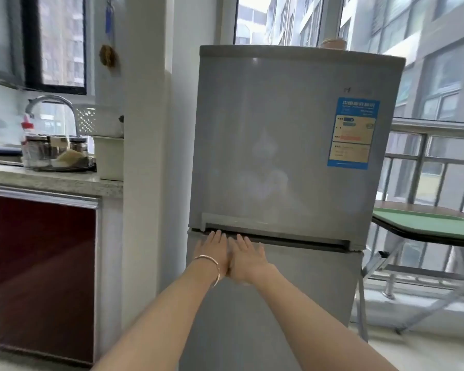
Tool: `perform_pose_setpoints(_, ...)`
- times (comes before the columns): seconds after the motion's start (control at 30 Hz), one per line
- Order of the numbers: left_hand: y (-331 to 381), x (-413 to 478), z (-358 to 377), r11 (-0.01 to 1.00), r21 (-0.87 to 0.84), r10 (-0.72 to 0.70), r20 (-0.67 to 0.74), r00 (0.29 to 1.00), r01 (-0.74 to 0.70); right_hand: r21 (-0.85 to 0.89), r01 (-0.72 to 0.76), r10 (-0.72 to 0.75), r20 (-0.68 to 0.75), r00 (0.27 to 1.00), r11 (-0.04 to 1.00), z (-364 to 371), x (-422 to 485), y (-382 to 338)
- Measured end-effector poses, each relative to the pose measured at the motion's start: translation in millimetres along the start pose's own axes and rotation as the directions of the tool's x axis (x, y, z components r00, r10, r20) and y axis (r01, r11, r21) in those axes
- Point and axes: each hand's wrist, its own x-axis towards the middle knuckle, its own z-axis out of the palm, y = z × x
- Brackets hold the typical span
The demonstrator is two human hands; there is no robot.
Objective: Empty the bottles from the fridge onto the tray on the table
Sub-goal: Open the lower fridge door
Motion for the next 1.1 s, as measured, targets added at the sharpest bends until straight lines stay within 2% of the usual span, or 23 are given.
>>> perform_pose_setpoints(0.1,2,9,5,0.999,0.035,0.032,0.003,0.999,-0.032,-0.046,0.018,-0.018,0.005,1.0,0.999,7,7,2)
perform_pose_setpoints(0.23,1,17,12,0.999,-0.041,0.005,0.057,0.998,-0.003,-0.034,0.019,-0.018,0.011,1.0,0.999,13,12,4)
perform_pose_setpoints(0.37,0,20,12,0.998,-0.061,0.0,-0.047,0.999,-0.002,-0.006,0.011,-0.011,-0.047,0.999,1.0,11,12,4)
perform_pose_setpoints(0.47,3,20,4,1.0,-0.028,-0.007,0.01,1.0,0.007,-0.001,0.021,-0.021,-0.097,0.995,1.0,7,8,4)
perform_pose_setpoints(0.63,7,16,0,1.0,-0.002,-0.017,0.034,0.999,0.017,0.032,0.001,0.001,-0.065,0.998,0.999,0,4,2)
perform_pose_setpoints(0.87,3,-9,-28,0.993,0.104,0.074,-0.129,0.989,-0.061,0.091,-0.039,0.056,-0.191,0.98,0.995,-17,-11,-3)
perform_pose_setpoints(0.9,2,-13,-36,0.994,0.079,0.087,-0.136,0.987,-0.076,0.099,-0.054,0.074,-0.206,0.976,0.994,-22,-15,-2)
perform_pose_setpoints(1.0,1,-20,-49,0.982,-0.133,0.126,-0.09,0.988,-0.137,0.215,-0.118,0.167,-0.23,0.959,0.97,-35,-28,4)
perform_pose_setpoints(1.1,13,-31,-53,0.935,-0.316,0.179,0.019,0.984,-0.164,0.238,-0.211,0.26,-0.194,0.946,0.948,-47,-46,18)
